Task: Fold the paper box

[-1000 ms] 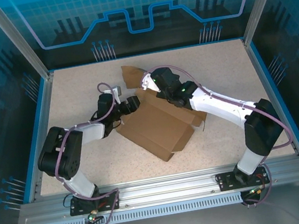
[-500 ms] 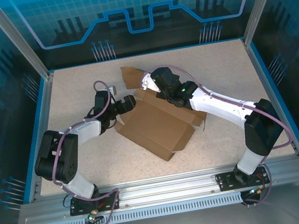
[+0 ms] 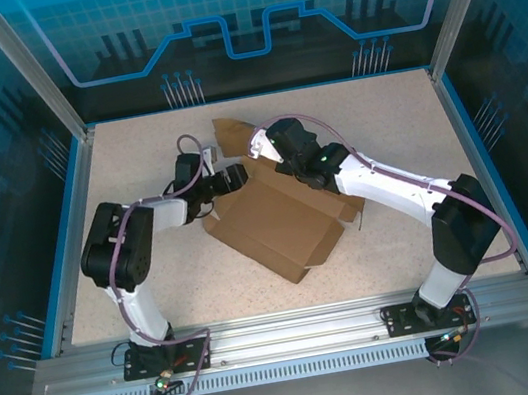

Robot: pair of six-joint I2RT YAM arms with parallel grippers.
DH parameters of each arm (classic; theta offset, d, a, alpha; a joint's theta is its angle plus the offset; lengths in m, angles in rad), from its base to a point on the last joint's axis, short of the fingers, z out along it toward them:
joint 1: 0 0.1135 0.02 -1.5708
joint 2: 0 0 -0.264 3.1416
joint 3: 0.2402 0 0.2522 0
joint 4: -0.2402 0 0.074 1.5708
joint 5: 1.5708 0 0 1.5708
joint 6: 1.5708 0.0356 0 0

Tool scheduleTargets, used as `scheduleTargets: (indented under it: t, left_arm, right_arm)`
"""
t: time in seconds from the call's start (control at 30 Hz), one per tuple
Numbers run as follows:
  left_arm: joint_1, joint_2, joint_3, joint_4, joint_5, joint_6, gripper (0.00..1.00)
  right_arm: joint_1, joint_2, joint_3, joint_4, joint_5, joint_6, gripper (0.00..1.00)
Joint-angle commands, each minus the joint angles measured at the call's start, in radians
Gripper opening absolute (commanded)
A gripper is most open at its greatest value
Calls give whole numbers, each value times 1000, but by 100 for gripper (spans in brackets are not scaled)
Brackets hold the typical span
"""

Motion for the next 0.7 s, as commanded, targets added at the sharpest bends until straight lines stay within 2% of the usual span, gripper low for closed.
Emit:
scheduleTargets:
  t: [0.0, 0.23, 0.5, 0.67]
  left_arm:
    - [-1, 28, 46, 55, 39, 30, 85]
    - [-5, 60, 79, 86, 73, 50, 76]
    - [-9, 86, 100, 83, 70, 18, 75]
    - [-9, 92, 106, 76, 59, -7, 74]
  right_arm:
    - [-18, -8, 12, -14, -13, 6, 6]
    - [-32, 19, 62, -91, -82, 57, 6]
    - [-52, 49, 116, -160, -125, 134, 5]
    - [-70, 39, 146, -188, -209, 211, 2]
